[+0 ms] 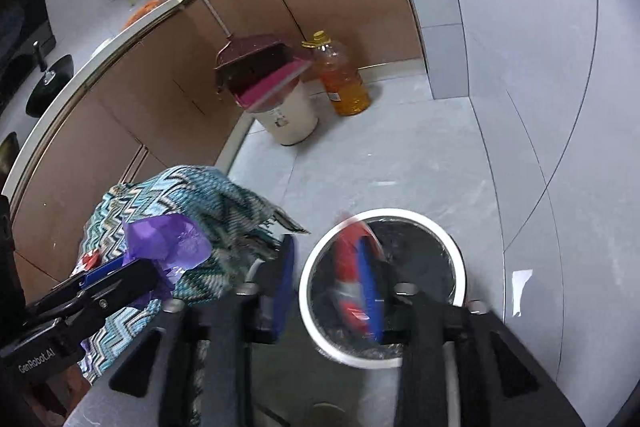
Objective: Collect trash
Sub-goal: 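Carry the bag and can to the bin and open both tools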
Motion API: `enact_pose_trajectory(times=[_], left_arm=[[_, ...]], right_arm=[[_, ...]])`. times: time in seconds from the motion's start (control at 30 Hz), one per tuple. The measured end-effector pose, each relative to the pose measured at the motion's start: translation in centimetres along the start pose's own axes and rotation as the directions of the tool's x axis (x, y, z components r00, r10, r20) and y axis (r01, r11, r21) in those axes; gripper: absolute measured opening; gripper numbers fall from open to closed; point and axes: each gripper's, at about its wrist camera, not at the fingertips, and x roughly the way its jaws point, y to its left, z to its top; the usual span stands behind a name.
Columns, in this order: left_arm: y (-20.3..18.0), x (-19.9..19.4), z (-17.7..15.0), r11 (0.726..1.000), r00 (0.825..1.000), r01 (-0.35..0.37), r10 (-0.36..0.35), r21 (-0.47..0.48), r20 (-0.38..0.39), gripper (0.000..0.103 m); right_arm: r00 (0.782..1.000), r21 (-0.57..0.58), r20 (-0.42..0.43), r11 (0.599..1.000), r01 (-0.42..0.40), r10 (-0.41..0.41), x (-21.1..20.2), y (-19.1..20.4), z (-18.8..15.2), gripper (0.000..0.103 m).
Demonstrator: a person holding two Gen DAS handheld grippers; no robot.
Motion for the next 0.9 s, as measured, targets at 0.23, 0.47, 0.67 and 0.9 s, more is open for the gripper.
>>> enact_pose_trajectory(times=[0.23, 0.47, 0.67, 0.9], left_arm=[[0.3, 1.2, 0.1, 1.0, 1.0, 0.008, -0.008, -0.014, -0.002, 0.05], [1.4, -3.1, -0.9, 1.0, 0.997, -0.022, 0.022, -0.003, 0.071, 0.05], [3.4, -9.5, -1.9, 0.997, 0.982, -0.082, 0.079, 0.008, 0.169, 0.05], [8.3, -17.1, -4.5, 0.988, 0.956, -0.14, 0.151, -0.061, 0.253, 0.05]], right_arm=[[1.0, 0.023, 0.012, 1.0, 0.009, -0.01, -0.4, -0.7, -0.2, 0.045], [0.999, -0.006, 0.052, 1.0, -0.001, 0.001, -3.0, 0.9, -0.4, 0.045], [0.994, -0.09, 0.087, 0.994, -0.054, 0.062, -5.7, 5.3, -0.8, 0.045], [0.98, -0.202, 0.093, 0.967, -0.154, 0.175, -9.0, 12.4, -2.2, 0.045]])
